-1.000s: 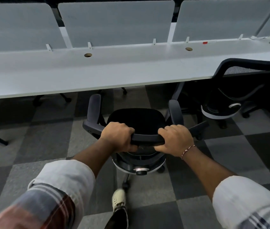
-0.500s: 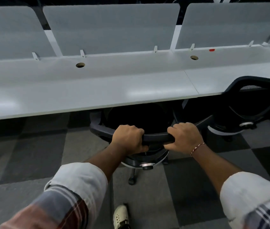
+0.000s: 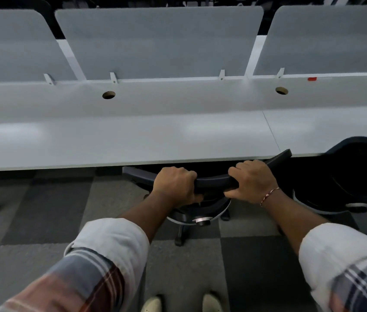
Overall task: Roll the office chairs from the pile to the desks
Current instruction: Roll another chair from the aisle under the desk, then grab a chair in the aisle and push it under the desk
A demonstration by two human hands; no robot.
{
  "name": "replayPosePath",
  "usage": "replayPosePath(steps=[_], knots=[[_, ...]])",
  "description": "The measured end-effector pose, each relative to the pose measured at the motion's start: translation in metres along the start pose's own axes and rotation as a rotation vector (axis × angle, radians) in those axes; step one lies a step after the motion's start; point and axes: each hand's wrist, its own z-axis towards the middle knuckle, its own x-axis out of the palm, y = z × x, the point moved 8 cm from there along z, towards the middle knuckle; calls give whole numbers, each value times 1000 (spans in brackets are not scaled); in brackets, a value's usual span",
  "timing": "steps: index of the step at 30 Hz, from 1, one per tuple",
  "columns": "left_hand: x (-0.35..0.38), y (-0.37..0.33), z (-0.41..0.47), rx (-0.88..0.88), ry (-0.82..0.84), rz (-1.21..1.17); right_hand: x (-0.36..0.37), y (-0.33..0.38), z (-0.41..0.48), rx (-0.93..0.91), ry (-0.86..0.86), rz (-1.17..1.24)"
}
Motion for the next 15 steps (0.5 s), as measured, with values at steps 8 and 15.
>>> replayPosePath(steps=[8, 15], knots=[[-3, 3, 32, -64, 18, -6, 7, -29, 20, -39, -10, 38], [-4, -4, 18, -127, -49, -34, 6, -23, 9, -39, 20, -14]])
